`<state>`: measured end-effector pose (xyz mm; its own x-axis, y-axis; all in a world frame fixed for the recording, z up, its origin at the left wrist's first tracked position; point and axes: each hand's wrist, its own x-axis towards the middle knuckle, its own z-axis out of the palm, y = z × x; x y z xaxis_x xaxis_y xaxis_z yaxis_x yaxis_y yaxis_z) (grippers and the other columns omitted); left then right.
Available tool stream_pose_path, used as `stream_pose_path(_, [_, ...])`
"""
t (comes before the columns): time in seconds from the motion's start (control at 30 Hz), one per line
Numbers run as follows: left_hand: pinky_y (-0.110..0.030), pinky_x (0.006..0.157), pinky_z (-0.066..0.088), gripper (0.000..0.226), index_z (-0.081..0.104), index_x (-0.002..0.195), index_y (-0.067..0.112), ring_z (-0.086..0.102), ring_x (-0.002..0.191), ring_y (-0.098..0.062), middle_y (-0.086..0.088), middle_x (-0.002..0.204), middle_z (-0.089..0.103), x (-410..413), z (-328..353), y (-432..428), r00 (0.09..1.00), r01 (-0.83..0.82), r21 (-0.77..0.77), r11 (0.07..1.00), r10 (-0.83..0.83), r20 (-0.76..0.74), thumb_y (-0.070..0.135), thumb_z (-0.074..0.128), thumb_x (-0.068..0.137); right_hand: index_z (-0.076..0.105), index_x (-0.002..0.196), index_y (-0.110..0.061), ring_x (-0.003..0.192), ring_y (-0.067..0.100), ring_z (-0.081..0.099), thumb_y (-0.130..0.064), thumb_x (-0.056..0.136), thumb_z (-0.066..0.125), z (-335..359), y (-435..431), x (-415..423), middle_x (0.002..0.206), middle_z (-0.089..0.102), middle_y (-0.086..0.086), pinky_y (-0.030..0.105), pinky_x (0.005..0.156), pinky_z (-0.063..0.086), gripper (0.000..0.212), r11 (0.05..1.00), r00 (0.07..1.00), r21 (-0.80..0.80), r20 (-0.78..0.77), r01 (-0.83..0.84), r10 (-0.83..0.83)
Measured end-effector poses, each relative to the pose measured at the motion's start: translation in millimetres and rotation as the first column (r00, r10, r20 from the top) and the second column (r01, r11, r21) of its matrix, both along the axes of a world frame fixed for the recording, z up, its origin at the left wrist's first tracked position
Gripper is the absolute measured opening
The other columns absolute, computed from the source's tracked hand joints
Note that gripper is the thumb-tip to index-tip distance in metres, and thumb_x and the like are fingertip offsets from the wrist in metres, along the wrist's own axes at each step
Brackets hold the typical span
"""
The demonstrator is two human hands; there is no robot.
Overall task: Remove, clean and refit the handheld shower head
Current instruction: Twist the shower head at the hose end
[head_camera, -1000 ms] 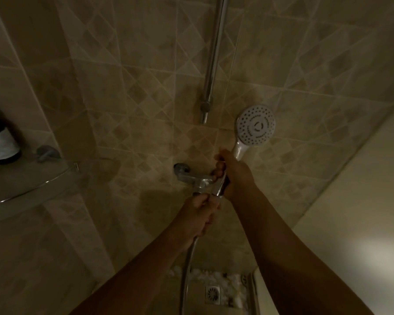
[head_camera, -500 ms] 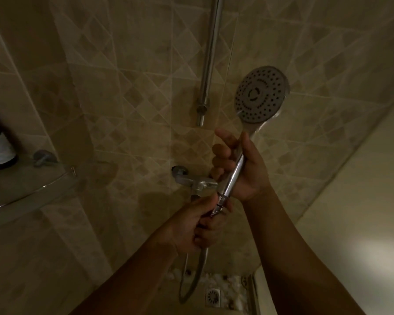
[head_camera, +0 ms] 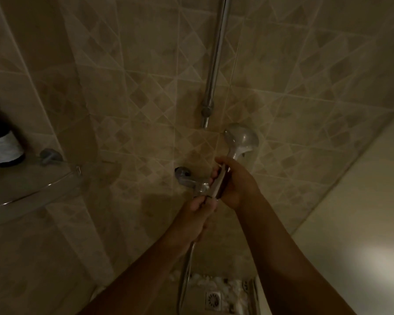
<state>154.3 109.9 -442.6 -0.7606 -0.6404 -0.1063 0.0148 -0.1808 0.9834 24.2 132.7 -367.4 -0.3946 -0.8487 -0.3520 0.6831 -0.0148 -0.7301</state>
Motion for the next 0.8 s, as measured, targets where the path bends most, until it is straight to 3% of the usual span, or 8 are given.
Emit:
stream_pose_path(0.13, [-0.016,0.039,0.009,0.033,0.062,0.097,0.016,0.020,0.034,-0.002,0.010,0.049,0.027,12,11,-12,0.922,0.349,0.338,0.874,-0.256,-0.290,0.048,0.058,0.091,0.067,0.101,-0.010,0.070,0.017,0.062,-0.033,0.093,0.051,15,8,-4,0.082,0.064,0.003,0.031,0.068,0.052,0.030,0.922,0.976,-0.334,0.028,-0.196,0.218])
stream_pose_path(0.3, [-0.016,0.038,0.015,0.038,0.069,0.102,0.017,0.017,0.037,-0.005,0.008,0.052,0.023,15,18,-9,0.721,0.680,0.358,0.640,-0.492,-0.489,0.052,0.065,0.087,0.064,0.125,-0.009,0.073,0.014,0.067,-0.039,0.084,0.069,18,8,-3,0.100,0.070,0.010,0.031,0.069,0.056,0.051,0.668,0.895,-0.637,-0.083,-0.385,0.438])
stream_pose_path(0.37, [-0.016,0.038,0.015,0.036,0.070,0.101,0.020,0.018,0.037,-0.004,0.009,0.052,0.026,12,18,-7,0.770,0.624,0.352,0.697,-0.474,-0.426,0.052,0.061,0.088,0.065,0.122,-0.008,0.055,0.007,0.059,-0.037,0.086,0.067,15,6,-6,0.085,0.068,0.006,0.022,0.054,0.049,0.046,0.679,0.902,-0.628,-0.086,-0.379,0.424])
stream_pose_path(0.47, [-0.015,0.039,0.016,0.034,0.067,0.100,0.019,0.021,0.038,-0.003,0.007,0.054,0.031,7,13,-4,0.923,0.375,0.331,0.866,-0.316,-0.219,0.050,0.054,0.093,0.071,0.108,-0.011,0.041,0.003,0.044,-0.032,0.093,0.057,9,0,-10,0.065,0.060,-0.002,0.017,0.042,0.038,0.029,0.913,0.974,-0.338,-0.081,-0.227,0.213])
stream_pose_path(0.57, [-0.018,0.038,0.026,0.024,0.062,0.091,0.013,0.031,0.040,-0.003,0.009,0.053,0.039,-2,3,2,0.999,0.048,0.011,0.999,-0.048,0.004,0.033,0.053,0.101,0.066,0.102,-0.007,0.041,0.007,0.043,-0.024,0.092,0.064,-4,-8,-7,0.061,0.053,0.001,0.021,0.042,0.039,0.019,0.995,0.986,-0.010,-0.131,0.102,-0.102])
stream_pose_path(0.63, [-0.024,0.050,0.034,0.021,0.062,0.086,0.010,0.039,0.048,-0.004,0.010,0.057,0.045,-8,-3,6,0.983,-0.109,-0.347,0.931,0.153,0.102,0.025,0.057,0.100,0.062,0.093,-0.004,0.042,0.011,0.043,-0.018,0.091,0.066,-10,-10,-3,0.061,0.048,0.004,0.026,0.045,0.039,0.014,0.969,0.962,0.049,-0.141,0.242,-0.233])
stream_pose_path(0.7, [-0.026,0.055,0.034,0.020,0.063,0.085,0.011,0.040,0.052,-0.003,0.009,0.060,0.047,-10,-5,9,0.969,-0.145,-0.489,0.860,0.223,0.104,0.025,0.058,0.099,0.060,0.092,-0.005,0.042,0.012,0.045,-0.017,0.091,0.066,-6,-8,-2,0.059,0.049,0.003,0.027,0.048,0.040,0.013,0.977,0.968,0.044,-0.148,0.210,-0.202])
stream_pose_path(0.8, [-0.022,0.043,0.028,0.028,0.065,0.085,0.013,0.034,0.042,-0.001,0.011,0.054,0.041,-7,1,3,0.996,-0.089,-0.200,0.976,0.086,-0.024,0.035,0.056,0.098,0.062,0.098,-0.010,0.051,0.010,0.051,-0.022,0.094,0.061,9,1,-7,0.064,0.055,0.001,0.025,0.053,0.045,0.013,0.996,0.994,-0.088,-0.113,-0.014,0.004])
